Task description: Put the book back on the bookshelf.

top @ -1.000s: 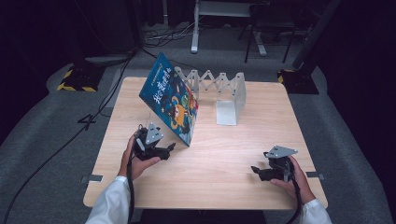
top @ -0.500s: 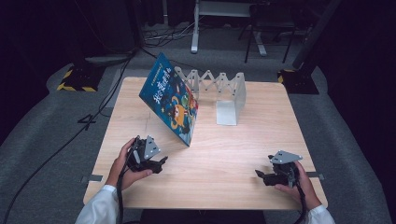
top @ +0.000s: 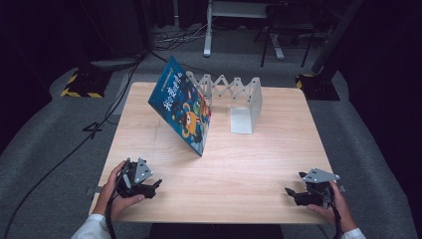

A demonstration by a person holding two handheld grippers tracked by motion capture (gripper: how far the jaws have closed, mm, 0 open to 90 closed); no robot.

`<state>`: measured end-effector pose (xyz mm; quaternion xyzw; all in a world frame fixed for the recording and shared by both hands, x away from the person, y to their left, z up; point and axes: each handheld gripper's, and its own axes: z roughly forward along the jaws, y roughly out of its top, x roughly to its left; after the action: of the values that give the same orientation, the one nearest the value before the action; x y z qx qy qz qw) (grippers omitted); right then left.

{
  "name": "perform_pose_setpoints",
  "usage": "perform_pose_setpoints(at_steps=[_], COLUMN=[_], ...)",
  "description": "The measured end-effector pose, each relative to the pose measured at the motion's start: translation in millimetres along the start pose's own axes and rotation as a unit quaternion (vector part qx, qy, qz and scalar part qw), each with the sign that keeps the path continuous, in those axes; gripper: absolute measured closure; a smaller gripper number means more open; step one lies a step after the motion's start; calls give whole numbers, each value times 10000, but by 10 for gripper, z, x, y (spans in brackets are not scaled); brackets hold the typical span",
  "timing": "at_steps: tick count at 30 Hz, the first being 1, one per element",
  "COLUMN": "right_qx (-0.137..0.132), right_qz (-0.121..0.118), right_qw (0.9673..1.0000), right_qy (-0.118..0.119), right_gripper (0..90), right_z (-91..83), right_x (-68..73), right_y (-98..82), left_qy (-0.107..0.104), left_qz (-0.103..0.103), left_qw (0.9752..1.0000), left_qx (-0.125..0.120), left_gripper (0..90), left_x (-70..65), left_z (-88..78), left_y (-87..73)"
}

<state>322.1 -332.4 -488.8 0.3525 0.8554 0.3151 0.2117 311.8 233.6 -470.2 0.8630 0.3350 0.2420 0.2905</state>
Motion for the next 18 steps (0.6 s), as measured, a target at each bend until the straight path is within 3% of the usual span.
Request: perform_pose_setpoints(at_steps=[4, 8, 11, 15, 18], right_qx=[-32, -181, -231, -251, -270], right_qz=[189, 585, 897, 998, 1001], right_qw=[9998, 9981, 9957, 9947, 9946], right_qy=[-33, 46, -5, -32, -38], right_gripper=[201, 199, 207, 191, 190], right_z=[-22, -47, -70, -63, -58], right_x=[-57, -157, -211, -219, -217], right_y=[-106, -254, -320, -333, -335], left_qy=[73, 66, -59, -128, -402], left_qz=[-301, -459, -623, -869, -1364], left_qw=[9995, 9989, 9980, 9960, 9898], left_qx=[17, 66, 40, 163, -10], left_gripper=[176, 177, 175, 174, 168], left_x=[15, 40, 77, 123, 180], left_z=[6, 0, -4, 44, 80], left_y=[-126, -241, -319, -420, -507])
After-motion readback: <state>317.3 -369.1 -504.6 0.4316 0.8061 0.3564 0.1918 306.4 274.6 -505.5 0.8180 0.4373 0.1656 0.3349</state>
